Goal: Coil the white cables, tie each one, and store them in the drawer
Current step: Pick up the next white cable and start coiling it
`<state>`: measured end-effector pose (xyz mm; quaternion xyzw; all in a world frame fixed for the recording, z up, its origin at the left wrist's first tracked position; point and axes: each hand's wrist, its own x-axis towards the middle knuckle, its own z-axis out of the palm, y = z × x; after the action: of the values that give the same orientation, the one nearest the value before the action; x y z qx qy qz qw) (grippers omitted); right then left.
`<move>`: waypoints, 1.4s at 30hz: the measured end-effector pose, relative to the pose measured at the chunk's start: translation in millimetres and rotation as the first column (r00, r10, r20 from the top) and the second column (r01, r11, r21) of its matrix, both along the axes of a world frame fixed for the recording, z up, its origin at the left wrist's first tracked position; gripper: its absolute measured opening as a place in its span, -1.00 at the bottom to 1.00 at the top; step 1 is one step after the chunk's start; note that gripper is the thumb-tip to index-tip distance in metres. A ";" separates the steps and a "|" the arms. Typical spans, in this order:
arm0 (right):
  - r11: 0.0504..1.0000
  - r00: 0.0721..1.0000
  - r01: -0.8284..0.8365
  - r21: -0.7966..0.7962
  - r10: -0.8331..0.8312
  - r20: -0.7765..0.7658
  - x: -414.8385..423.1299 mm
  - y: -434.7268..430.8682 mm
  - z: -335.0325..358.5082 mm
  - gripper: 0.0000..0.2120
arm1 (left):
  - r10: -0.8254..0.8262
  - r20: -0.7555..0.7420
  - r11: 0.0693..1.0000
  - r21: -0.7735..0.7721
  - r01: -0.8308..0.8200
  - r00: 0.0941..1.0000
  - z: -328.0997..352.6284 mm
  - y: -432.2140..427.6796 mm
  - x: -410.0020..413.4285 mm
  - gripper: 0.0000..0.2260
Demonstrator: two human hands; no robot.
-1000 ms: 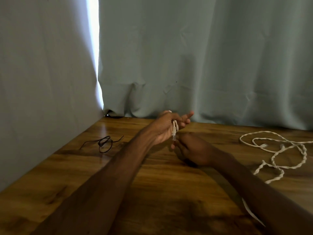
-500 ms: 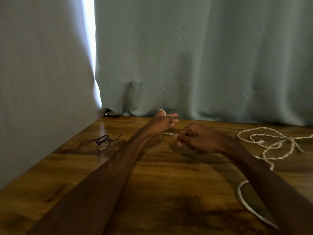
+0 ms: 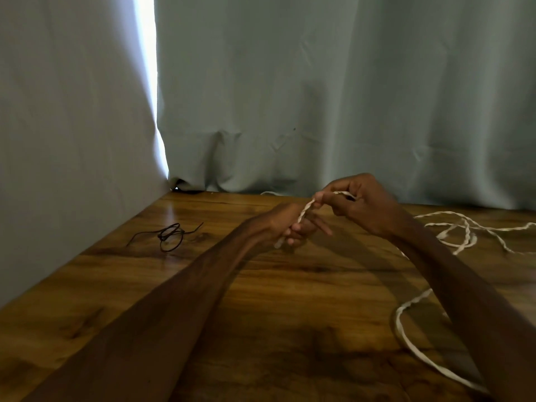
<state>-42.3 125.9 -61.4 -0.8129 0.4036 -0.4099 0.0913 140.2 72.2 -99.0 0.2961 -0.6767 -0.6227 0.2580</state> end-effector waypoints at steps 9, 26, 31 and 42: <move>0.998 0.980 0.044 -0.041 -0.035 0.194 -14.6 -8.4 -10.3 -0.85 | -0.335 -0.200 0.918 0.151 0.367 0.921 19.5 12.7 -0.4 -0.50; 0.853 0.978 -0.116 0.509 0.010 0.207 36.8 -5.8 -55.9 -0.67 | 0.165 -0.663 0.922 0.366 0.123 0.730 19.7 6.6 -1.0 -0.76; 0.895 0.996 -0.044 0.444 0.003 0.091 32.5 -5.6 -52.6 -0.62 | 0.194 -0.636 0.938 0.343 0.048 0.747 18.5 7.1 -7.3 -0.82; 0.936 0.994 0.096 0.340 -0.070 -0.086 34.5 -5.2 -48.0 -0.64 | 0.231 -0.584 0.947 0.318 -0.042 0.778 15.9 2.3 -13.1 -0.83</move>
<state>-7.8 120.7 -109.3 -0.7810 0.5059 -0.3069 0.1996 127.1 74.5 -83.1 0.1606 -0.4346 -0.7558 0.4628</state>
